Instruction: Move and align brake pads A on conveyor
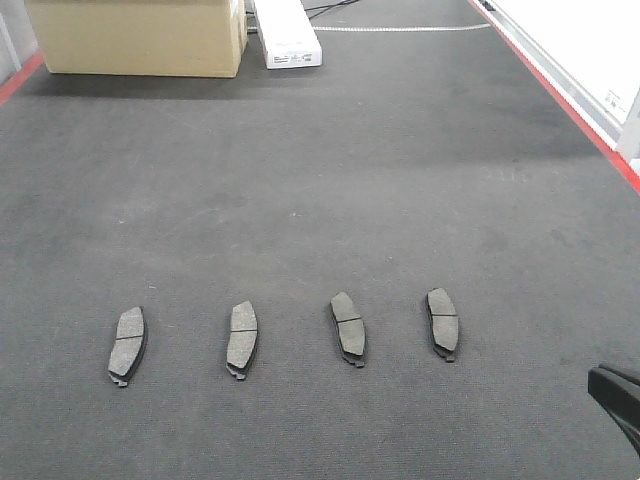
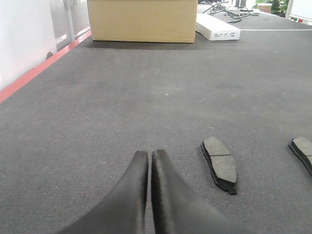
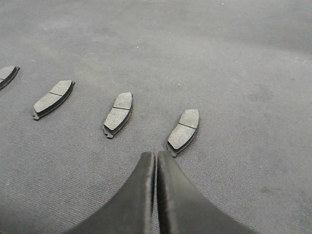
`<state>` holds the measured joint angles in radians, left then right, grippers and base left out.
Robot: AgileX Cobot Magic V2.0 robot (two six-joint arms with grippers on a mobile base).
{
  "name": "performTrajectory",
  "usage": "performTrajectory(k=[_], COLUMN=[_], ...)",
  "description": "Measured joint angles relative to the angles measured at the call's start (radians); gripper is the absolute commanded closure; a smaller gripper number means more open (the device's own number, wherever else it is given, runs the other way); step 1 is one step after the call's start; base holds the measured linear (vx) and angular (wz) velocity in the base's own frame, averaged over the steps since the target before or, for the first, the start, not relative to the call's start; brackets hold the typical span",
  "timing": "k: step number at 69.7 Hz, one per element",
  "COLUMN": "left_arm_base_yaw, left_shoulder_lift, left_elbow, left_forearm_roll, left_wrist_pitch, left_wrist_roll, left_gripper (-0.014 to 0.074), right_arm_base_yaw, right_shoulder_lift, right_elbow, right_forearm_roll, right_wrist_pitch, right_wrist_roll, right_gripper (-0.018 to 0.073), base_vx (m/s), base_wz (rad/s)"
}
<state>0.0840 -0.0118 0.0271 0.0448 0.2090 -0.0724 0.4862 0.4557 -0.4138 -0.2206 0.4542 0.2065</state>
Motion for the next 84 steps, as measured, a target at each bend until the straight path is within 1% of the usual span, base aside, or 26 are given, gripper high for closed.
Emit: performTrajectory(k=[11,21,84], left_arm_base_yaw=[0.0,-0.021,-0.023], left_shoulder_lift=[0.0,0.0,0.0], left_elbow=[0.0,0.0,0.0], left_forearm_roll=[0.01,0.038,0.041], left_wrist_pitch=[0.0,0.0,0.0], left_wrist_roll=[-0.001,-0.002,-0.002], left_gripper=[0.0596,0.0596,0.0596], right_arm_base_yaw=[0.0,0.0,0.0], right_shoulder_lift=[0.0,0.0,0.0], right_elbow=[0.0,0.0,0.0], right_forearm_roll=[0.0,0.0,0.0], right_wrist_pitch=[0.0,0.0,0.0], right_wrist_roll=[0.0,0.0,0.0], right_gripper=[0.0566,0.0566,0.0566], base_vx=[0.0,0.0,0.0], base_wz=[0.0,0.0,0.0])
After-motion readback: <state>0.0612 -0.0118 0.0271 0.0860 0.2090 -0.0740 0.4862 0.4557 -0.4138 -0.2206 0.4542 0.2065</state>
